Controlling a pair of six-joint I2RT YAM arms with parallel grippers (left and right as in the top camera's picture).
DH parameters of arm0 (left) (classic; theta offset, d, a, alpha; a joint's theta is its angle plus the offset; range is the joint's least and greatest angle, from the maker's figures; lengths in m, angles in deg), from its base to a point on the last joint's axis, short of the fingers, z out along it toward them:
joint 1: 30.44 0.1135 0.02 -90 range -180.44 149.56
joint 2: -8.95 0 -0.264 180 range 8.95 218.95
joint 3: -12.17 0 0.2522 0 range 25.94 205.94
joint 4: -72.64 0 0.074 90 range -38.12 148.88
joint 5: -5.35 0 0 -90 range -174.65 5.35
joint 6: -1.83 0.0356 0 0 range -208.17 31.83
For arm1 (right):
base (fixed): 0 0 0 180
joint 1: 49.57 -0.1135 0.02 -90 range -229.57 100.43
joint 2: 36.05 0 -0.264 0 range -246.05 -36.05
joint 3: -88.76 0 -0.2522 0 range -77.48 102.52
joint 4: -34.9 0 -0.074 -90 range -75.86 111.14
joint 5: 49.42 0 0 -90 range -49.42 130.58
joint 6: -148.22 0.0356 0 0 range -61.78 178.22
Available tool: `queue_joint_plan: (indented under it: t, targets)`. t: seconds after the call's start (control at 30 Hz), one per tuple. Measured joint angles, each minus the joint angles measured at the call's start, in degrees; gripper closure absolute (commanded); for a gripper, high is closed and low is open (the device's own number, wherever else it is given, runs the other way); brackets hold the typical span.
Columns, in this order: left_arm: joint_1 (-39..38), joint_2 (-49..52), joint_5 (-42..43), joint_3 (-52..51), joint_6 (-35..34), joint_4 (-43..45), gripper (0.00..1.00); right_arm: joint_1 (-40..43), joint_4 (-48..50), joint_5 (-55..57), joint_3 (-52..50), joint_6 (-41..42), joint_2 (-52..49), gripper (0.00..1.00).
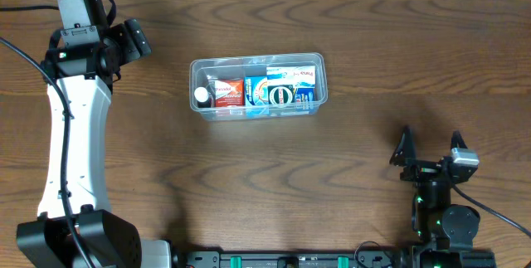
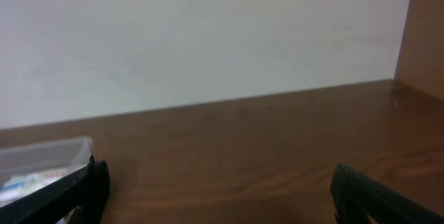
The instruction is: Pack container
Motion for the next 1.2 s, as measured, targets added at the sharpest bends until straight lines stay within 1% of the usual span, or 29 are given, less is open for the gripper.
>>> queue_joint_plan:
  t: [0.23, 0.33, 0.6, 0.7, 0.93, 1.2]
  targets:
    - [-0.02, 0.00, 0.00, 0.00, 0.00, 0.00, 0.02, 0.00, -6.97, 0.00, 0.00, -0.44, 0.90, 0.01]
    - [0.00, 0.02, 0.00, 0.00, 0.00, 0.00, 0.02, 0.00, -7.21, -0.13, 0.00, -1.92, 0.90, 0.01]
    - [-0.02, 0.00, 0.00, 0.00, 0.00, 0.00, 0.02, -0.50, -7.23, -0.17, 0.00, -15.39, 0.90, 0.01]
    - [-0.02, 0.00, 0.00, 0.00, 0.00, 0.00, 0.02, -1.01, -7.21, -0.22, 0.00, -18.32, 0.90, 0.01]
    - [-0.02, 0.00, 0.00, 0.00, 0.00, 0.00, 0.02, -1.01, -7.21, -0.24, 0.00, -20.87, 0.90, 0.01]
    - [0.00, 0.00, 0.00, 0.00, 0.00, 0.00, 0.02, -1.01, -7.21, -0.22, 0.00, -21.53, 0.90, 0.01]
